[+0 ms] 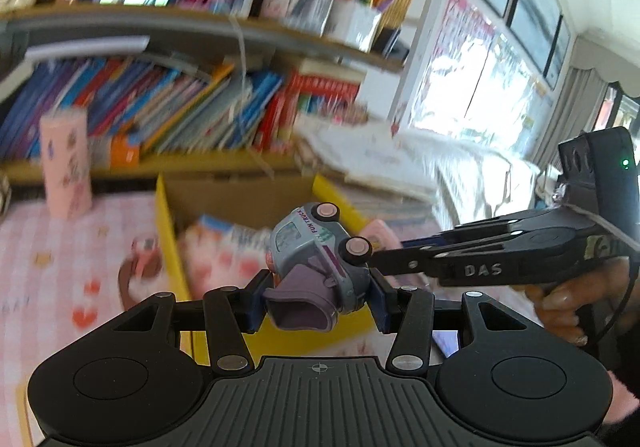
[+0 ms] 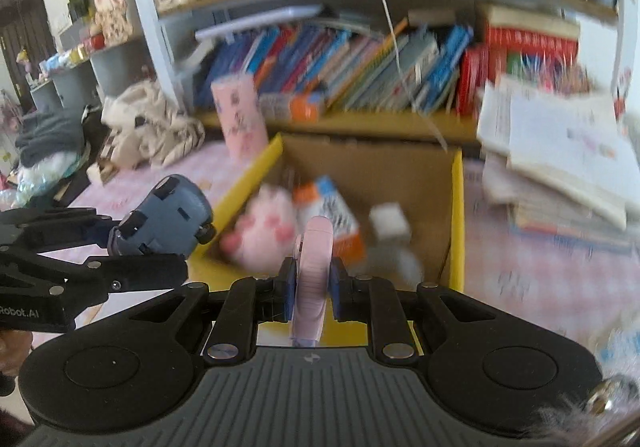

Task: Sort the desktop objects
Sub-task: 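Carry the toy car and pink tube with both tools over the yellow box, then lower and release the toy car with the left tool while the right tool releases the pink tube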

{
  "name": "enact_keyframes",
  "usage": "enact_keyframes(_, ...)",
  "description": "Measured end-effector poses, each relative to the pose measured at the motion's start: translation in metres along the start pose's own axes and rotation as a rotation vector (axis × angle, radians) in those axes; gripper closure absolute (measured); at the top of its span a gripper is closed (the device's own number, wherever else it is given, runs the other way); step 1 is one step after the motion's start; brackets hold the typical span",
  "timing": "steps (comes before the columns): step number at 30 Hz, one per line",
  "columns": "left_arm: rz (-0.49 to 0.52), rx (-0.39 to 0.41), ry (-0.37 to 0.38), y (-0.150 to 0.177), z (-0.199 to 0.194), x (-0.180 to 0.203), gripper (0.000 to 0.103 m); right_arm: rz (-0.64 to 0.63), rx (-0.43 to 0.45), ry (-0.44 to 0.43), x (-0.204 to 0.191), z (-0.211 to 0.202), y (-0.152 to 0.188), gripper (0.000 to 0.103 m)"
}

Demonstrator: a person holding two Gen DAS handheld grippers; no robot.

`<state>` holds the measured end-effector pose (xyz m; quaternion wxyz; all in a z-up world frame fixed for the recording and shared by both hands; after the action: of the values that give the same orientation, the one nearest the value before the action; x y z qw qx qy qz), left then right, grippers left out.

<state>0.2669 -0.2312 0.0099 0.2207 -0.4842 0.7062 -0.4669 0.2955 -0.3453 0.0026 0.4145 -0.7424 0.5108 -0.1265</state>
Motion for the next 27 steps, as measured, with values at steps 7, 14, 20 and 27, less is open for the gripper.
enact_keyframes(7,0.072,-0.078,-0.092,-0.005,0.066,-0.022,0.055,-0.048,-0.045,0.079,0.037,0.06,-0.023,0.087)
enact_keyframes(14,0.171,-0.207,-0.109,0.026,0.109,-0.017,0.055,-0.093,-0.193,0.129,0.057,0.116,0.009,0.087)
enact_keyframes(20,0.213,-0.234,-0.122,0.036,0.121,-0.017,0.054,-0.11,-0.241,0.139,0.062,0.133,0.017,0.087)
enact_keyframes(27,0.187,-0.226,-0.15,0.035,0.119,-0.024,0.047,-0.112,-0.238,0.135,0.059,0.136,0.015,0.078)
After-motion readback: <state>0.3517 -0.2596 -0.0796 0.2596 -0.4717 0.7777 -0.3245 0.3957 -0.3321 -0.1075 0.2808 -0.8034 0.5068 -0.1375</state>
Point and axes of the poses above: each gripper's, at about its wrist camera, not at the fingertips, and z roughly the way its jaws point, x to its right, y to its underside, the point moved 10 cm from there along z, roughly the way its jaws point, and after that the axes turned 7 degrees about z, right-handed, at the moved point
